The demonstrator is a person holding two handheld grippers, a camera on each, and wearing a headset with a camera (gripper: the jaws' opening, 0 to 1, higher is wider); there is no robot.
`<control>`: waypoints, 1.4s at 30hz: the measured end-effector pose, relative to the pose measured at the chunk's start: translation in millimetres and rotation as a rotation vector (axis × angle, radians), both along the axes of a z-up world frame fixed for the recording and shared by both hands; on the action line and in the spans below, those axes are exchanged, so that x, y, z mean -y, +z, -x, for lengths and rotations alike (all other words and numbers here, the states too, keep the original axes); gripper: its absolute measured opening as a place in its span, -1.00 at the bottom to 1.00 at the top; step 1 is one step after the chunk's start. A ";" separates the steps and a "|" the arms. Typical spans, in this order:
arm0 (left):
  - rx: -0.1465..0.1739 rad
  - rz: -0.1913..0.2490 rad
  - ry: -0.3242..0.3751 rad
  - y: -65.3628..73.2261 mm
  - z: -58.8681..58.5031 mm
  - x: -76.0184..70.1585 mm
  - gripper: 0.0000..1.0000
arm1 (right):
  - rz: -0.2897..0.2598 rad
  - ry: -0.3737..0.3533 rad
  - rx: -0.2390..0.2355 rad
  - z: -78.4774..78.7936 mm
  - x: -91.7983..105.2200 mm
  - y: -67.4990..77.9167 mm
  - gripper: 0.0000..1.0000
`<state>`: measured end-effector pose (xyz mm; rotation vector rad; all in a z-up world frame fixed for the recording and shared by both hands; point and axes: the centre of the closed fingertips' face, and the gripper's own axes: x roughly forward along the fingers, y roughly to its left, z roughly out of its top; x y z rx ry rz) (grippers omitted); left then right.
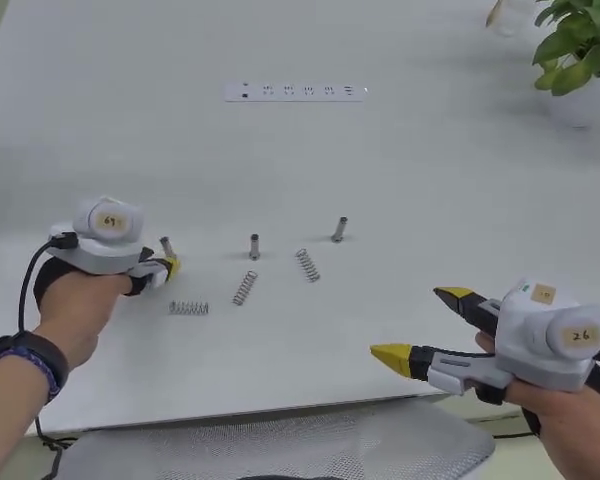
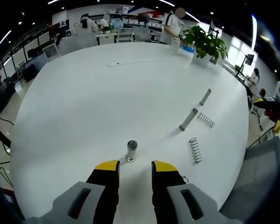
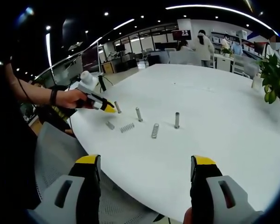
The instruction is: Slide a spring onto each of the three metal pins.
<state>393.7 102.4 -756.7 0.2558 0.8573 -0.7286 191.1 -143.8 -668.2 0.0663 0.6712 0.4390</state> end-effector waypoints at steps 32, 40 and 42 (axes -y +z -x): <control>0.078 0.017 -0.034 31.1 34.9 -41.6 -0.30 | 0.002 0.025 0.003 -3.5 -5.0 -0.4 0.56; 0.111 0.040 -0.058 48.6 38.7 -45.1 -0.19 | 0.003 0.036 0.002 -6.4 -6.9 0.2 0.56; 0.119 0.040 -0.065 52.0 38.9 -46.0 -0.18 | 0.002 0.037 0.003 -6.9 -7.4 0.5 0.55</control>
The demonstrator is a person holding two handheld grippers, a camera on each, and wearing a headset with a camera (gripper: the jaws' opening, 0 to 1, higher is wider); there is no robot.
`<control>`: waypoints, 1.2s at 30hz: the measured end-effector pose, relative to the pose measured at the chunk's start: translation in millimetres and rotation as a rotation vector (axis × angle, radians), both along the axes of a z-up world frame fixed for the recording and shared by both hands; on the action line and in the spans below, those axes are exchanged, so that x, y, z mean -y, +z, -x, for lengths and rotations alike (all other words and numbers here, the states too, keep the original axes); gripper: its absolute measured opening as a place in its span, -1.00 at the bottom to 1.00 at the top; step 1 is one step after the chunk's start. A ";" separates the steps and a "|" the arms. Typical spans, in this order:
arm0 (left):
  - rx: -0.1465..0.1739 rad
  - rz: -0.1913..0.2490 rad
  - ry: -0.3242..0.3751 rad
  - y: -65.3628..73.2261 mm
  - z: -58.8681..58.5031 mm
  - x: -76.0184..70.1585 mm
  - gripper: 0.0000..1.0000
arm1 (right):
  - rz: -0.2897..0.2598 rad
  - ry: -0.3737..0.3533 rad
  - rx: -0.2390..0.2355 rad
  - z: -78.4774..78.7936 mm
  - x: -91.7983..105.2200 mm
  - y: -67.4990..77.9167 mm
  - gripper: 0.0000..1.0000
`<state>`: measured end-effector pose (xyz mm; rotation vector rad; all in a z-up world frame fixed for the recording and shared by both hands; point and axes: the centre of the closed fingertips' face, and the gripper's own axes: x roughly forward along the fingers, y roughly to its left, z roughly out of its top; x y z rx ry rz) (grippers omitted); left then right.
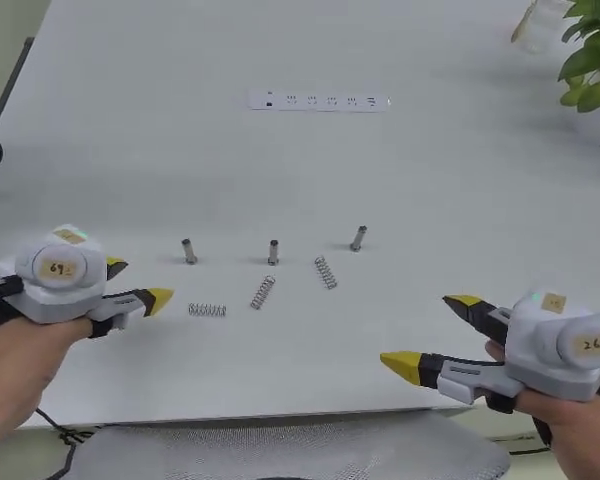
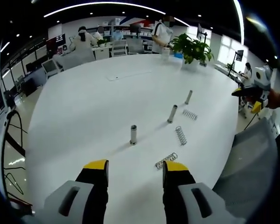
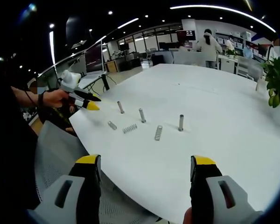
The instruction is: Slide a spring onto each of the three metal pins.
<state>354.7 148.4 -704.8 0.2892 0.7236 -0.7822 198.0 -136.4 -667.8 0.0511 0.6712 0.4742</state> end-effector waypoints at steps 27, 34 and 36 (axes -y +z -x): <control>0.062 0.087 -0.052 41.0 29.8 -3.7 0.16 | -0.006 0.011 -0.008 -1.9 -4.2 -2.7 0.55; 0.068 0.077 -0.057 44.8 41.1 -6.6 0.21 | -0.007 0.015 -0.009 -1.6 -6.1 -4.1 0.55; 0.065 0.082 -0.059 45.3 43.4 -5.9 0.21 | -0.006 0.016 -0.010 -1.4 -6.4 -4.4 0.55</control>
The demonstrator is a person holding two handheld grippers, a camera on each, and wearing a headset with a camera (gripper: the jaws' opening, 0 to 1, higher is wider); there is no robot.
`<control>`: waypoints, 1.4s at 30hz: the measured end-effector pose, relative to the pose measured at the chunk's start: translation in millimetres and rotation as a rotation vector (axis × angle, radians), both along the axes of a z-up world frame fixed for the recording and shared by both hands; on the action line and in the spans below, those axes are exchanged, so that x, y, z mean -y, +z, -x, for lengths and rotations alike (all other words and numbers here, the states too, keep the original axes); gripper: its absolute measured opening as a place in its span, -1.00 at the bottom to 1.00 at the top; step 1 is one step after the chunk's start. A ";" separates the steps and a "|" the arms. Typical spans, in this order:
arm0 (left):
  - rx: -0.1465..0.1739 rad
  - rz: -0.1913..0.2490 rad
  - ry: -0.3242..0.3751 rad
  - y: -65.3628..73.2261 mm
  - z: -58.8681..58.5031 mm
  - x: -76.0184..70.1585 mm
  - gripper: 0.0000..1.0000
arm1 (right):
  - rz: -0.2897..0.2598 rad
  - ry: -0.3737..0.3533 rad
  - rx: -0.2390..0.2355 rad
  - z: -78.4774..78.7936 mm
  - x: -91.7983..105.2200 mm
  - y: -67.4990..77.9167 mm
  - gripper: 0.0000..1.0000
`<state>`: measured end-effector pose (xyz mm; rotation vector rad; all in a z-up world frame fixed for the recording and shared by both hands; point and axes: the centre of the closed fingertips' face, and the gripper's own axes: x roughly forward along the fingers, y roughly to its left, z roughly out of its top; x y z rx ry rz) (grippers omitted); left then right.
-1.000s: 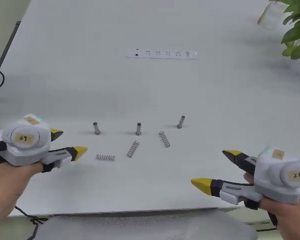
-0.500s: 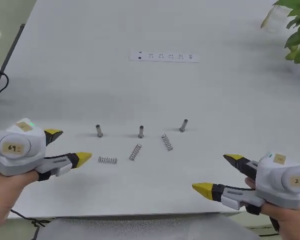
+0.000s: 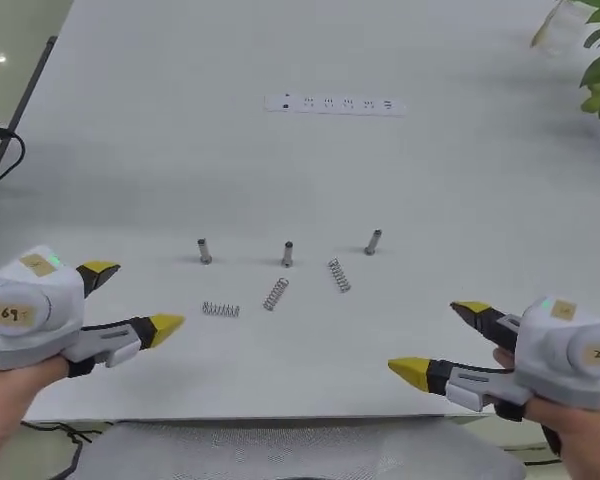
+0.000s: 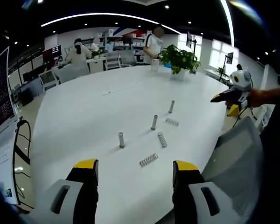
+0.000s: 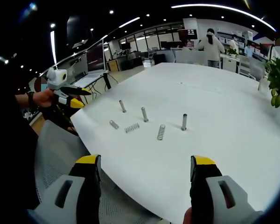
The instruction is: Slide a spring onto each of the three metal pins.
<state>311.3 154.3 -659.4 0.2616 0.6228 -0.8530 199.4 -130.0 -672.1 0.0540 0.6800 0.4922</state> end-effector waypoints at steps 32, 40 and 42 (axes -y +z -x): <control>-0.038 -0.019 -0.059 -10.8 17.1 7.6 0.26 | 0.004 0.005 -0.002 0.9 0.1 0.5 0.55; -0.039 -0.046 -0.091 -14.7 15.5 9.7 0.22 | 0.004 0.005 -0.001 2.4 -0.2 1.1 0.55; -0.040 -0.047 -0.101 -14.7 14.8 11.4 0.21 | 0.004 0.004 0.001 2.2 -0.2 1.1 0.55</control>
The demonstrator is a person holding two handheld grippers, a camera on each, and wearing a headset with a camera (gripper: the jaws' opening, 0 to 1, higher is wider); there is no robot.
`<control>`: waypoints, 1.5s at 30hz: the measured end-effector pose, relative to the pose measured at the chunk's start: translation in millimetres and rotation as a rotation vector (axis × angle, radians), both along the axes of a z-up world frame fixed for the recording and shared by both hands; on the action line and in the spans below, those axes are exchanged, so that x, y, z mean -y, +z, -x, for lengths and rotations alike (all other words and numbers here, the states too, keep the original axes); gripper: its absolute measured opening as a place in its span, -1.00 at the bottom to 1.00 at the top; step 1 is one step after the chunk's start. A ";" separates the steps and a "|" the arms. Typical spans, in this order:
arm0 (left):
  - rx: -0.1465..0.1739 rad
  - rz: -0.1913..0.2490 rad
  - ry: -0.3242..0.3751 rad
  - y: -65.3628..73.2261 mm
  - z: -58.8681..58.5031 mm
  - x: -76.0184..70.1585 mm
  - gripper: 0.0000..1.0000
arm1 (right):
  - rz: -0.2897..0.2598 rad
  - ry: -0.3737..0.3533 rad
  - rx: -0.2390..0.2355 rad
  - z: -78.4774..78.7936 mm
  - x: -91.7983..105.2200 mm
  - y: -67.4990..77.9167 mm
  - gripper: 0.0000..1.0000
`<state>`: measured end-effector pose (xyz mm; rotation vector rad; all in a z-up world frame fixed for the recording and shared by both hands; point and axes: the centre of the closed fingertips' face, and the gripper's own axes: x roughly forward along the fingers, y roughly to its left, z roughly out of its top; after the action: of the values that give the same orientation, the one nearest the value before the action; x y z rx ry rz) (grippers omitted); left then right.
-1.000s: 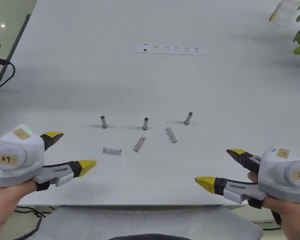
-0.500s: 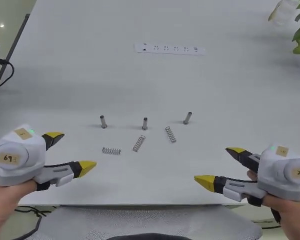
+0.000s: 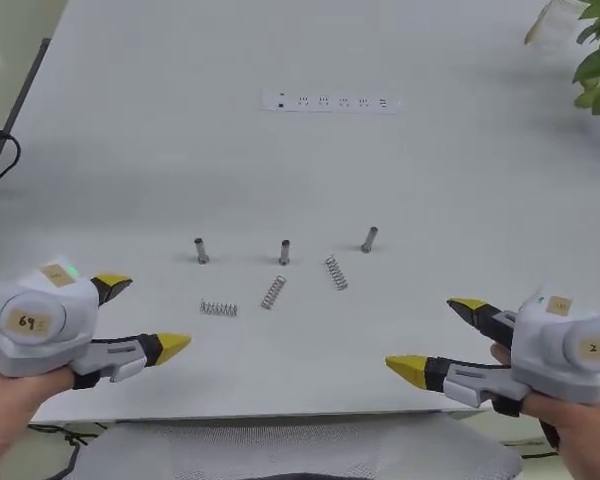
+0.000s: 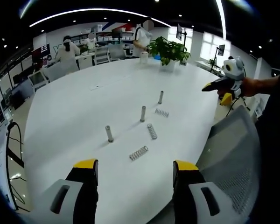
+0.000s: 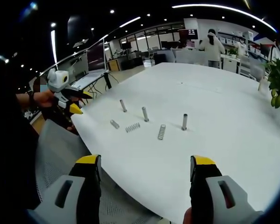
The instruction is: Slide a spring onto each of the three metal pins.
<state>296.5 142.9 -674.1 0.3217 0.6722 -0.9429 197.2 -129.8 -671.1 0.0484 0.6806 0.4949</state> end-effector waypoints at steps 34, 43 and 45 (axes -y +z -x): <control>-0.035 -0.041 -0.129 -18.1 -13.9 24.0 0.14 | 0.003 -0.024 0.010 2.1 8.6 5.6 0.54; -0.058 -0.040 -0.141 -31.4 -16.0 34.9 0.10 | 0.004 -0.030 0.008 3.3 10.6 4.8 0.54; -0.063 -0.042 -0.149 -34.3 -16.3 37.5 0.09 | 0.004 -0.032 0.007 3.9 11.0 4.6 0.54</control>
<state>312.8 105.4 -708.4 0.3843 0.7337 -1.0855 193.3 -140.8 -666.5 0.0538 0.6728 0.4633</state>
